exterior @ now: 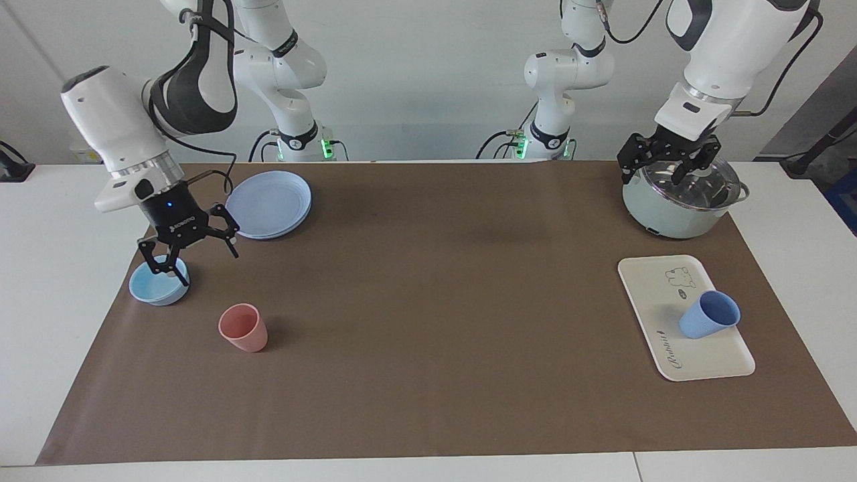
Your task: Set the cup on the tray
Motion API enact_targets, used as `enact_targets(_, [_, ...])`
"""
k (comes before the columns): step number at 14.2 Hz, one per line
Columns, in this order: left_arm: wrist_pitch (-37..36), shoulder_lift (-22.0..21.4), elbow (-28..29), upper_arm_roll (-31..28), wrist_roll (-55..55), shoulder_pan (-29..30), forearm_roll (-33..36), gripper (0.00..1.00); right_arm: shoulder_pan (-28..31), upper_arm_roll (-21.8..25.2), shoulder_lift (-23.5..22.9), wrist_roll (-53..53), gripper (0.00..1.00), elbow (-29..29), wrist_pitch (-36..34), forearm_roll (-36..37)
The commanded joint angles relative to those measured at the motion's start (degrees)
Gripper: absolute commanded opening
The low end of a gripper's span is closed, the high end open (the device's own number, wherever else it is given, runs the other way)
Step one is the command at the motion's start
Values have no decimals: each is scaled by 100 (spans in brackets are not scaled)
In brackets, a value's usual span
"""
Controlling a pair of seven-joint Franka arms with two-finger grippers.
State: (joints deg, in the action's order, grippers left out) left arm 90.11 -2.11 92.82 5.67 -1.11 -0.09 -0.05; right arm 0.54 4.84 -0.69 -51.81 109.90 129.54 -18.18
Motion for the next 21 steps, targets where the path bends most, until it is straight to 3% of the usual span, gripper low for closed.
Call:
enact_targets(1, [-178, 0, -193, -66, -48, -26, -144, 100, 25, -106, 130, 1266, 100, -345, -726, 779])
enact_targets(3, [-275, 52, -325, -75, -39, -17, -136, 100, 7, -132, 245, 2057, 100, -600, -1367, 1166])
enact_targets(5, [-284, 61, -387, -84, -39, 105, -127, 100, -212, -141, 332, 3494, 100, -820, -1965, 1781])
enact_targets(7, [-275, 61, -387, -84, -39, 132, -92, 100, -230, -185, 342, 4623, 100, -1083, -2607, 1810])
enact_targets(12, [-240, 96, -396, -84, -30, 132, -135, 100, -169, -194, 35, 5085, 100, -2234, -4207, 1818])
enact_targets(19, [-450, 246, -651, -66, -30, 132, -48, 100, -195, -194, 25, 5058, 100, -2490, -4446, 2012])
enact_targets(21, [-696, 211, -625, -66, -21, 132, -56, 100, -212, -194, 16, 5085, 100, -2351, -4229, 2003])
